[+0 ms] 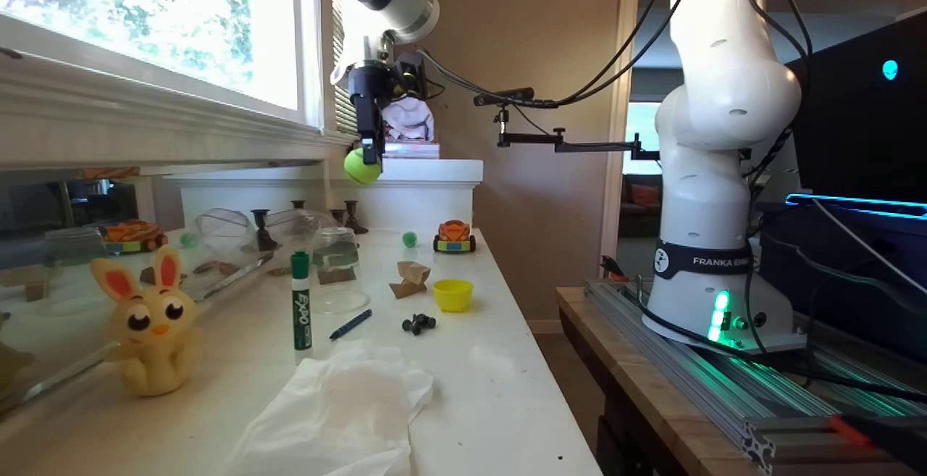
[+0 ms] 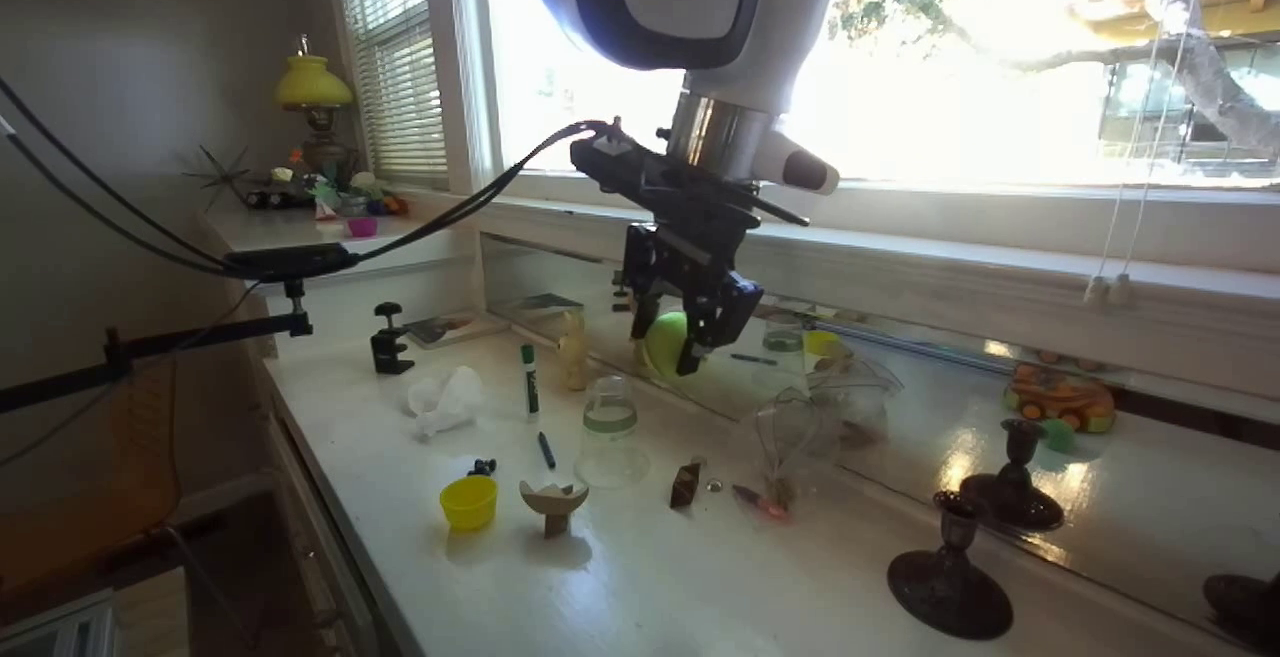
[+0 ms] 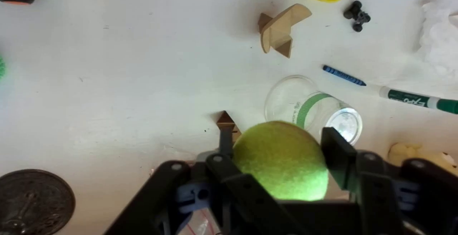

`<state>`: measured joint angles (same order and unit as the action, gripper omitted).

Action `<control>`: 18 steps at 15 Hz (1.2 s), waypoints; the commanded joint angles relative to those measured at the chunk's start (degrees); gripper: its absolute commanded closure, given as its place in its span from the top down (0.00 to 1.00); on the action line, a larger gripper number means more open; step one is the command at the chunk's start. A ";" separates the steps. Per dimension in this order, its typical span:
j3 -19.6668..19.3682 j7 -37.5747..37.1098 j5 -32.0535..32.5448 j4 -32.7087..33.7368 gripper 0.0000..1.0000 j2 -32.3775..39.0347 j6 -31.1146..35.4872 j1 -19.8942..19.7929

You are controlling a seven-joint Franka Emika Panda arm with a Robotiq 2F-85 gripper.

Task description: Put the tennis ball on top of the clear cup

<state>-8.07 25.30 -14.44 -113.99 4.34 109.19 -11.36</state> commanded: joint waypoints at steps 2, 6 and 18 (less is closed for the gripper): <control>1.19 2.70 1.42 0.06 0.38 0.14 -2.82 1.69; 2.58 4.00 1.45 0.41 0.38 1.11 -3.82 3.06; 5.94 7.12 1.49 -0.14 0.38 3.65 -0.64 5.54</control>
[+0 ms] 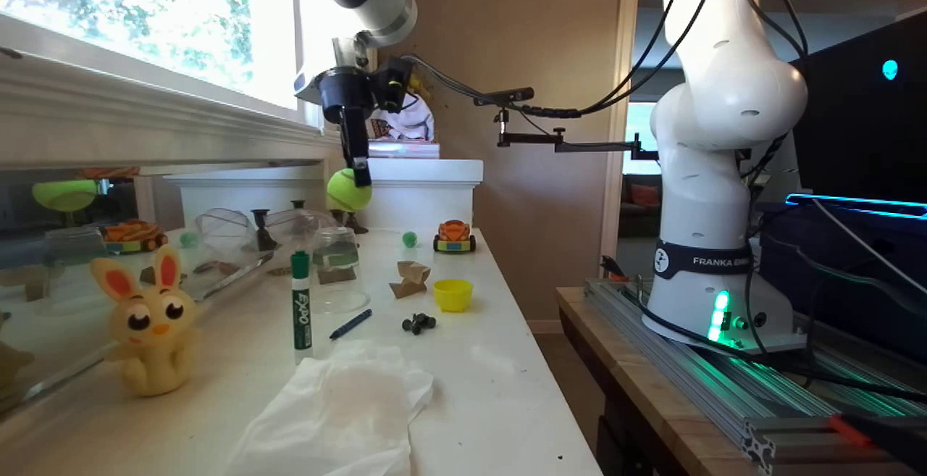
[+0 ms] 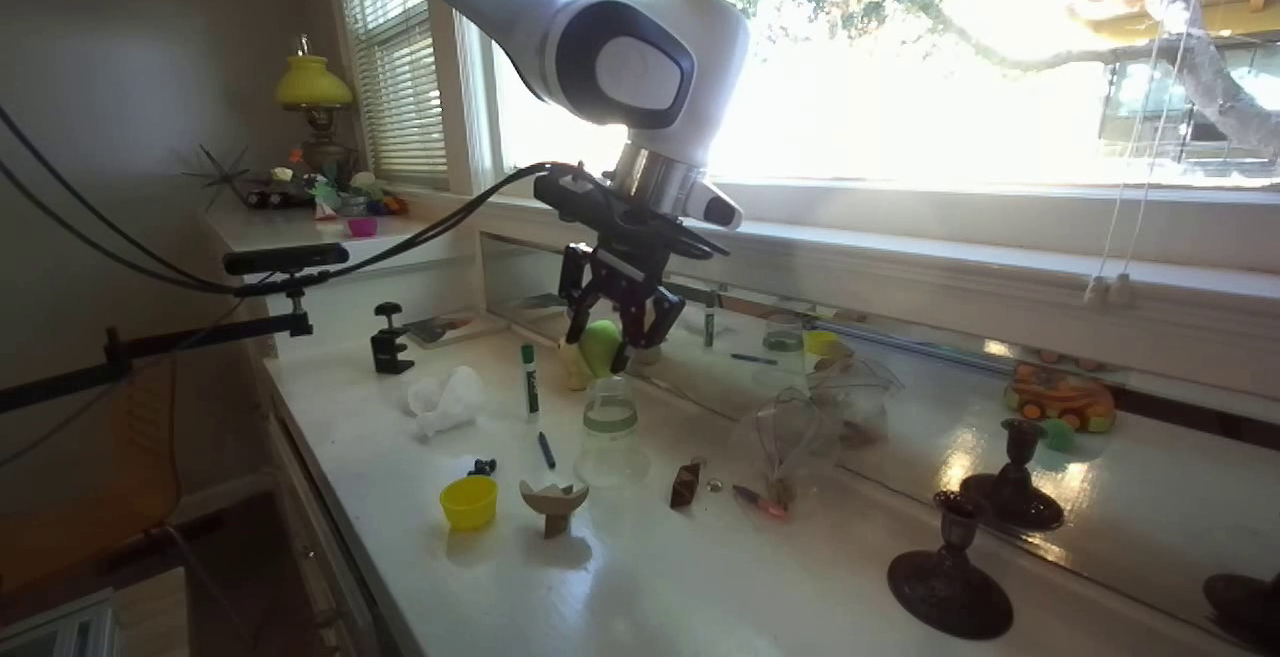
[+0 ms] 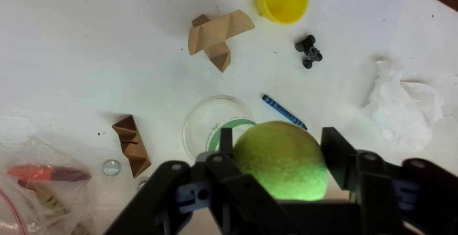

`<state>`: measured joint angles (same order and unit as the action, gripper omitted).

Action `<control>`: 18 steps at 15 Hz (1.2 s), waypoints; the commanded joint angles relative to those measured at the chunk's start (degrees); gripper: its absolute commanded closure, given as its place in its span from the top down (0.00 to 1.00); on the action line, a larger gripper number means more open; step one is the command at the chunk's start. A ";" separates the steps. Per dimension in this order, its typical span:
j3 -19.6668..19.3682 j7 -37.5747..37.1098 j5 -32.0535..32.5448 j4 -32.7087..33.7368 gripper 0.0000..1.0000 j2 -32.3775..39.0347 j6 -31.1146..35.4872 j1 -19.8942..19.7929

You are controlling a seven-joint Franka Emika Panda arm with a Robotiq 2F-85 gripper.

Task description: Put the tennis ball on top of the clear cup

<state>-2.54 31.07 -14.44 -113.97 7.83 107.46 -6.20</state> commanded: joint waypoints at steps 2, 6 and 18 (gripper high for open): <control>0.70 1.67 1.74 -0.27 0.38 0.40 1.37 0.55; 1.12 1.85 1.95 -0.25 0.38 1.08 1.79 0.83; 1.75 1.49 2.28 -0.31 0.38 2.19 5.73 1.18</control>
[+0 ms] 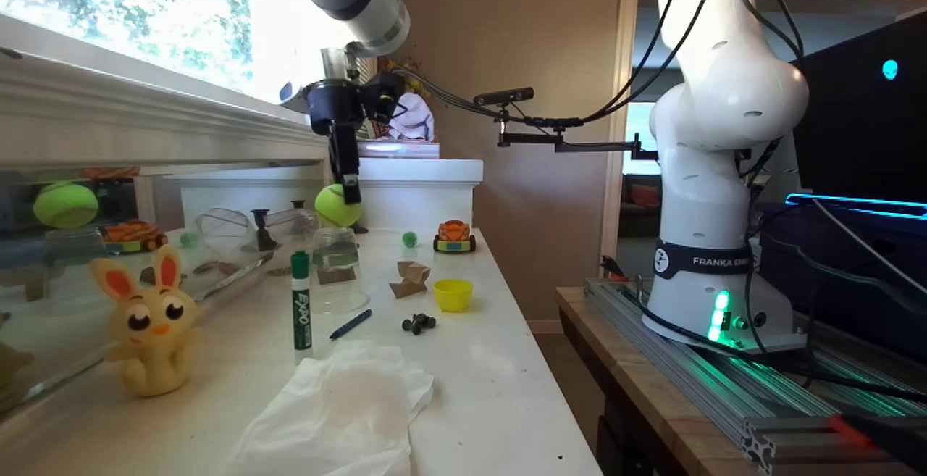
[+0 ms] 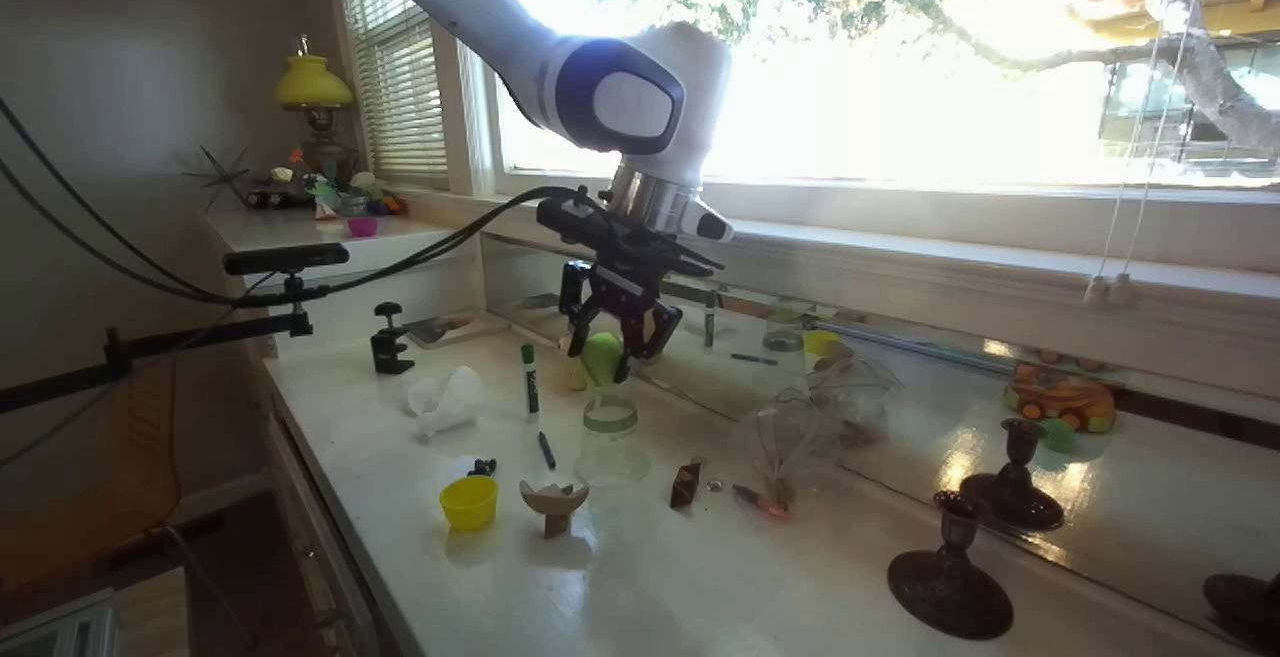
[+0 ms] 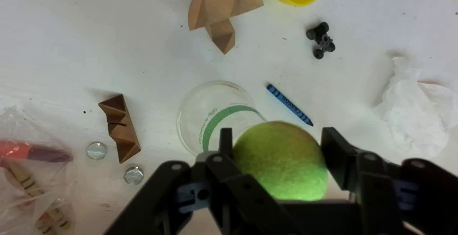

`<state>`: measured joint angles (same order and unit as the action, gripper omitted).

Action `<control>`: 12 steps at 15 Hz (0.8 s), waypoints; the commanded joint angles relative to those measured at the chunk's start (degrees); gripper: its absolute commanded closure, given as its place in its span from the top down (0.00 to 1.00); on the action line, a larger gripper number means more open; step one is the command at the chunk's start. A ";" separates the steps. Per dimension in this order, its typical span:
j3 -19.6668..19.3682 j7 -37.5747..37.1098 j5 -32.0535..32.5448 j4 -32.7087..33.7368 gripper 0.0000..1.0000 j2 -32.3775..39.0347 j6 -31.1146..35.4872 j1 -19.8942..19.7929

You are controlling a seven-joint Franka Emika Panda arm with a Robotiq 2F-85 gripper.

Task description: Put the tennis ball on top of the clear cup

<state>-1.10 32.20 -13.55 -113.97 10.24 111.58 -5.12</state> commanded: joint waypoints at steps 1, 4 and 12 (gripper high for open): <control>0.35 0.34 1.42 -0.35 0.38 -0.21 1.98 0.11; 0.47 0.27 1.52 -0.42 0.38 -0.16 2.55 0.13; 0.49 0.40 2.17 -0.66 0.38 -0.15 2.82 0.10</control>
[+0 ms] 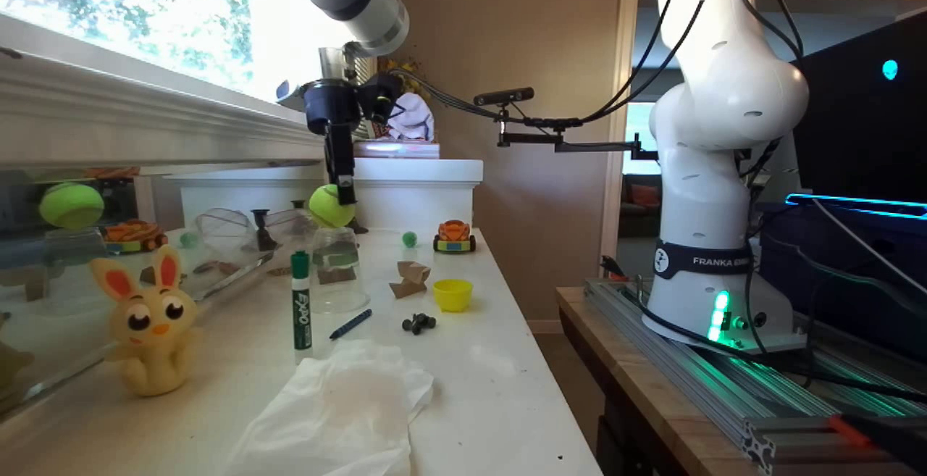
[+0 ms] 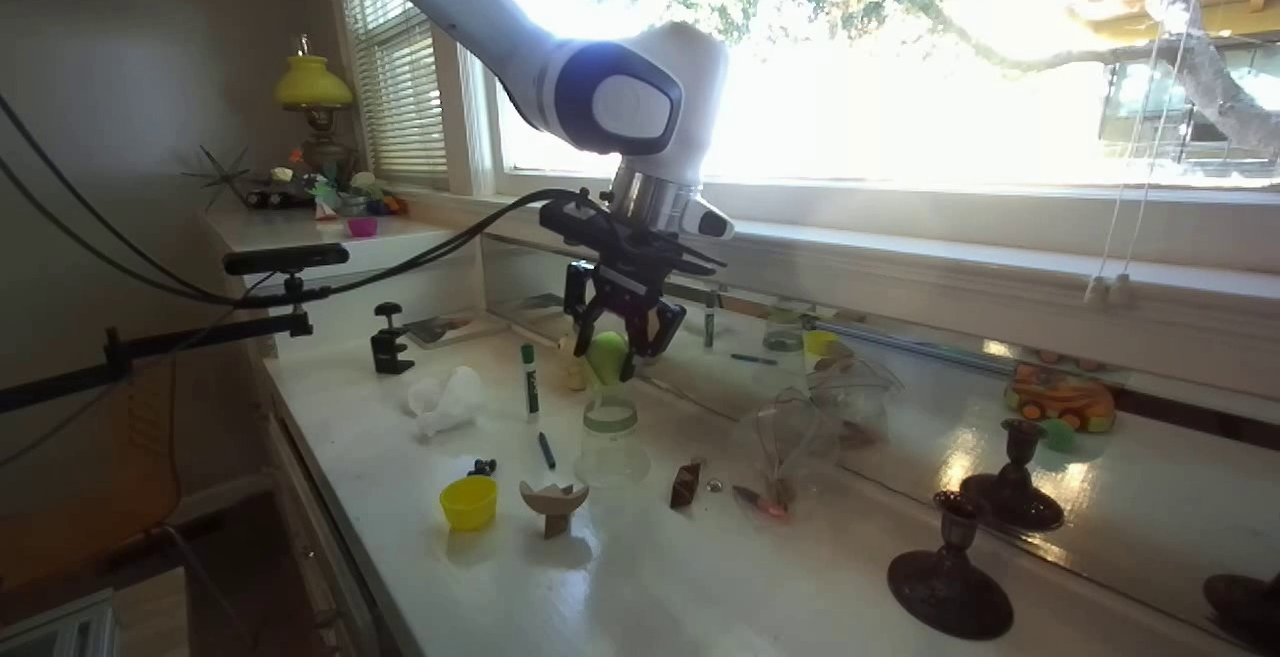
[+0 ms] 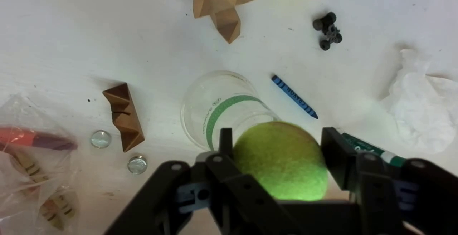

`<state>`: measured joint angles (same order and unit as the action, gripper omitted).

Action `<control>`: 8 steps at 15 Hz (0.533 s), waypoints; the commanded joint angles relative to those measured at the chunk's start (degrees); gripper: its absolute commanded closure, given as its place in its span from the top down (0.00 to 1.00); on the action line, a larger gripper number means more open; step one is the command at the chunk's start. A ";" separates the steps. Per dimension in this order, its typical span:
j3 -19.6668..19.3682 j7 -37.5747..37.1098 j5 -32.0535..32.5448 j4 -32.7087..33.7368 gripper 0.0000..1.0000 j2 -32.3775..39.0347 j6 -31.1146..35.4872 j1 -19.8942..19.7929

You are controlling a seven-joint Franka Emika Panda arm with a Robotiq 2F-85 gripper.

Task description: Put the tennis ball on top of the clear cup

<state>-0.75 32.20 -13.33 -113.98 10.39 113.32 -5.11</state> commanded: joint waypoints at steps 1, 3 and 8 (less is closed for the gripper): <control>0.11 0.33 2.02 -0.71 0.38 -0.27 1.15 0.08; 0.12 0.39 2.02 -0.78 0.38 -0.16 1.34 0.04; 0.16 0.32 2.18 -0.76 0.38 0.28 1.57 0.03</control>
<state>-0.75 32.20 -13.08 -113.97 10.95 113.80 -5.11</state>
